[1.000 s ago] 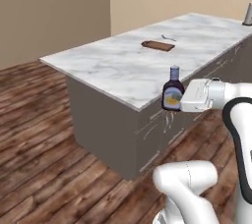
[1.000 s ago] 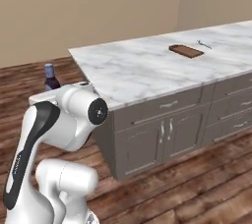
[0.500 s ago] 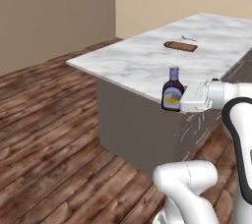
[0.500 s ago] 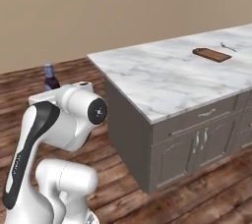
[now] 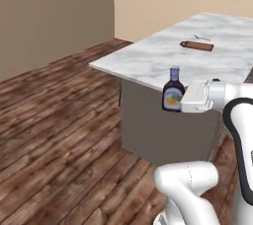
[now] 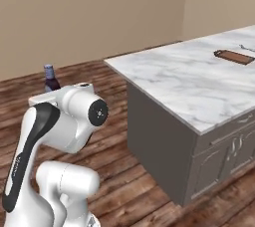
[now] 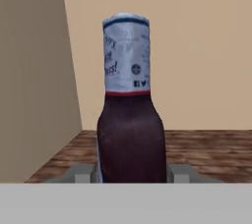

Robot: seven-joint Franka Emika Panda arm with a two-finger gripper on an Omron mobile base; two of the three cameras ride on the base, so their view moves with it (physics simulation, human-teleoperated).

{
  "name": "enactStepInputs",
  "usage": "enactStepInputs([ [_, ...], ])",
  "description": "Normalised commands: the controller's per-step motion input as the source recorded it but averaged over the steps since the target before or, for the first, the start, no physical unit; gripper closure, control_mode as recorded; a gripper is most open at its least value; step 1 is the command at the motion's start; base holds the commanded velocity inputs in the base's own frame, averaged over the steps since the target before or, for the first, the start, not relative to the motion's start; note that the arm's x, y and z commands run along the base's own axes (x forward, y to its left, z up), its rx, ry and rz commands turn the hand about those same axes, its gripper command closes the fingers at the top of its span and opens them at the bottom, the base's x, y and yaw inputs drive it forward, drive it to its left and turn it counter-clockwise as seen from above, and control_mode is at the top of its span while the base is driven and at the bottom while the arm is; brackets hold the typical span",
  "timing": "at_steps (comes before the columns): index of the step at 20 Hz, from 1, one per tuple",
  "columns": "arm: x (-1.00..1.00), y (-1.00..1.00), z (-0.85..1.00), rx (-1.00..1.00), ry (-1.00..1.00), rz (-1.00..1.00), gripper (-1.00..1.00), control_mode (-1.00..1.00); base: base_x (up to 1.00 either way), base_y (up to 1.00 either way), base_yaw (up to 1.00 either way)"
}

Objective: Move the mustard and condiment bottle from the cabinet to the dining counter.

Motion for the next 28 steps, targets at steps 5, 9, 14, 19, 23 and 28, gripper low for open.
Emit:
enactStepInputs([
  [5,0.00,0.00,0.00,0.00,0.00,0.00,1.00,1.00,0.14,1.00,-0.23],
  [9,0.00,0.00,0.00,0.00,0.00,0.00,1.00,1.00,0.11,0.99,-0.25],
  [14,0.00,0.00,0.00,0.00,0.00,0.00,1.00,1.00,0.13,0.94,-0.27],
  [19,0.00,0.00,0.00,0.00,0.00,0.00,1.00,1.00,0.16,0.86,-0.31],
  [23,0.00,0.00,0.00,0.00,0.00,0.00,1.00,1.00,0.21,0.78,-0.33],
  [28,0.00,0.00,0.00,0.00,0.00,0.00,1.00,1.00,0.21,0.69,-0.37],
])
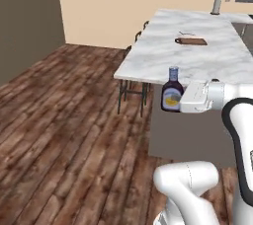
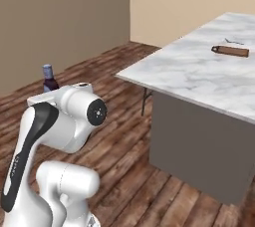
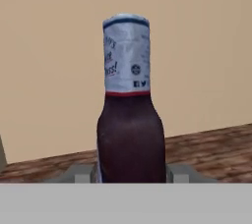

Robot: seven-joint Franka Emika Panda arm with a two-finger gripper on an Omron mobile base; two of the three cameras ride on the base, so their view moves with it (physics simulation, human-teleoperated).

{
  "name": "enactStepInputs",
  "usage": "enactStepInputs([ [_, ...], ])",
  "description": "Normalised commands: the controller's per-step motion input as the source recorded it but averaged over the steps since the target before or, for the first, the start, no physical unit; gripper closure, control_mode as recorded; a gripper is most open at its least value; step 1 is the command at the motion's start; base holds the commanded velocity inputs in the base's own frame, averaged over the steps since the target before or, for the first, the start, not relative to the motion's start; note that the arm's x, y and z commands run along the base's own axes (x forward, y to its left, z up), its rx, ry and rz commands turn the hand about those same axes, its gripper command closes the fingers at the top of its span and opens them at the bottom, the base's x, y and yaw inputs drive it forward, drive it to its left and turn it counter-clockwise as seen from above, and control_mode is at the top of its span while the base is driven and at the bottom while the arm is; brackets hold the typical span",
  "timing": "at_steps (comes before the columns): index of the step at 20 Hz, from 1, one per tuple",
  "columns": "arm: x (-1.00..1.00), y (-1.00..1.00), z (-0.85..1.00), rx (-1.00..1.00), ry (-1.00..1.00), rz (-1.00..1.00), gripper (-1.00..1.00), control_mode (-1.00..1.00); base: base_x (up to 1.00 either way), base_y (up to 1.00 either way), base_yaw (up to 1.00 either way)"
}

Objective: Move the mustard and condiment bottle from the cabinet to the dining counter.

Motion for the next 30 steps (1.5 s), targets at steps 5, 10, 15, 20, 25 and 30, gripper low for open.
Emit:
enactStepInputs([
  [5,0.00,0.00,0.00,0.00,0.00,0.00,1.00,1.00,0.21,0.70,-0.38],
  [10,0.00,0.00,0.00,0.00,0.00,0.00,1.00,1.00,0.22,0.78,-0.39],
  [15,0.00,0.00,0.00,0.00,0.00,0.00,1.00,1.00,0.22,0.88,-0.40],
  [20,0.00,0.00,0.00,0.00,0.00,0.00,1.00,1.00,0.22,0.89,-0.40],
  [25,0.00,0.00,0.00,0.00,0.00,0.00,1.00,1.00,0.24,0.89,-0.40],
  [30,0.00,0.00,0.00,0.00,0.00,0.00,1.00,1.00,0.25,0.89,-0.40],
])
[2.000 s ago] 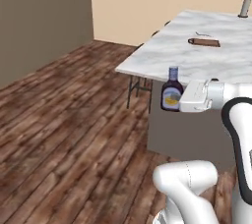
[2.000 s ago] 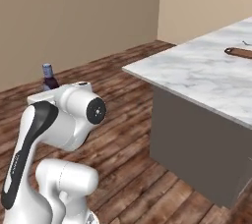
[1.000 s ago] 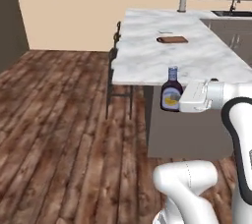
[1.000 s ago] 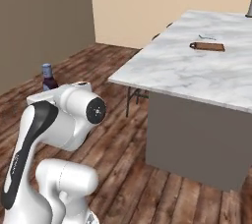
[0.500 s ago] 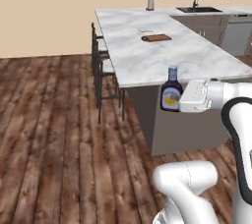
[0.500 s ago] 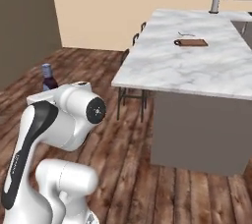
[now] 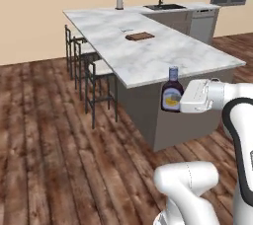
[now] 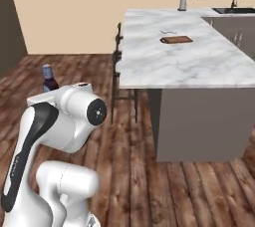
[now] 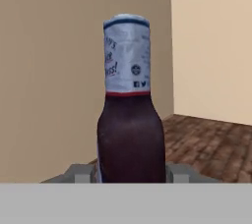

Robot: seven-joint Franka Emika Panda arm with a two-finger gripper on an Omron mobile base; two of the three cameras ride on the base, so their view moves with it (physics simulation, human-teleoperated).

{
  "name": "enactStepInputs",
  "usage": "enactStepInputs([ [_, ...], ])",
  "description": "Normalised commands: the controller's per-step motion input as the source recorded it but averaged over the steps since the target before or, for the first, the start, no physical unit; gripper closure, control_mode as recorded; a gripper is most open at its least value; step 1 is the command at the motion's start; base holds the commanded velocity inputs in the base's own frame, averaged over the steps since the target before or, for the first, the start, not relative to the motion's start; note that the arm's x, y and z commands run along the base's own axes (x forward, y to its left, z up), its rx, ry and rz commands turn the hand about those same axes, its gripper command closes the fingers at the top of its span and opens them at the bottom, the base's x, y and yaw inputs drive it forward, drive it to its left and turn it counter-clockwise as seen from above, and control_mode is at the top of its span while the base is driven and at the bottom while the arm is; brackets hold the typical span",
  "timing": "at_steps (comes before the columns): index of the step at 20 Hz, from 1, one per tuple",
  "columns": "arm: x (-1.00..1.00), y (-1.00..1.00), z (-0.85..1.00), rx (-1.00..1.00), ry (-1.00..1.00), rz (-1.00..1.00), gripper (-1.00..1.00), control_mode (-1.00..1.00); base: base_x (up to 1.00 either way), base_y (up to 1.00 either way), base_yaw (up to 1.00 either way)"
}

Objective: Move the mustard and condiment bottle from the cabinet to the dining counter.

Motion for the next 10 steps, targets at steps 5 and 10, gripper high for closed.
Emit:
enactStepInputs([
  [5,0.00,0.00,0.00,0.00,0.00,0.00,1.00,1.00,0.27,0.86,-0.39],
  [10,0.00,0.00,0.00,0.00,0.00,0.00,1.00,1.00,0.31,0.89,-0.38],
])
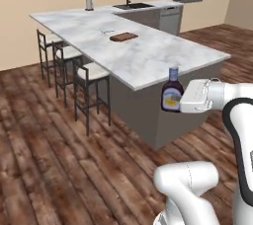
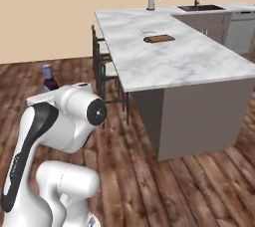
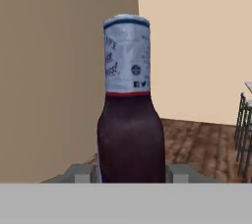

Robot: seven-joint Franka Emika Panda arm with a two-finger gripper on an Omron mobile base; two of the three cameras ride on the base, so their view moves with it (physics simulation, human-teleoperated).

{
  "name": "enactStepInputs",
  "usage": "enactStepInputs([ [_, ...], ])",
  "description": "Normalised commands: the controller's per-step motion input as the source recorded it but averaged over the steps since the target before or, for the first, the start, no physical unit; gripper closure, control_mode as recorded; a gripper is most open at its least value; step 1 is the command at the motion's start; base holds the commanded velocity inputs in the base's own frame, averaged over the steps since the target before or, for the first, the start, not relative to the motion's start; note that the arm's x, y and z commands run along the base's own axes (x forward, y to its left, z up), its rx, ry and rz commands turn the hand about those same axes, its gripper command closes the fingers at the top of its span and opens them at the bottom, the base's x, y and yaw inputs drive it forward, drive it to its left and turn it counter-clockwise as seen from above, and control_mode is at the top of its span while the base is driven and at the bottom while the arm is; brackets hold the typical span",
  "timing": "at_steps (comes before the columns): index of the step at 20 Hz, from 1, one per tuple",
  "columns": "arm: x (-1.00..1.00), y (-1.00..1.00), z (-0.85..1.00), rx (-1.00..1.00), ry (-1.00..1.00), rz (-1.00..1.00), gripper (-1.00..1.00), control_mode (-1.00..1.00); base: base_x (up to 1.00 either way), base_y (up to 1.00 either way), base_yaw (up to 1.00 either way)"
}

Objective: Move the mustard and condiment bottle from the cabinet to the dining counter.

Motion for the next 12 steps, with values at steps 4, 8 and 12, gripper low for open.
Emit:
enactStepInputs([
  [4,0.00,0.00,0.00,0.00,0.00,0.00,1.00,1.00,0.34,0.90,-0.37],
  [8,0.00,0.00,0.00,0.00,0.00,0.00,1.00,1.00,0.35,0.89,-0.37],
  [12,0.00,0.00,0.00,0.00,0.00,0.00,1.00,1.00,0.37,0.94,-0.36],
])
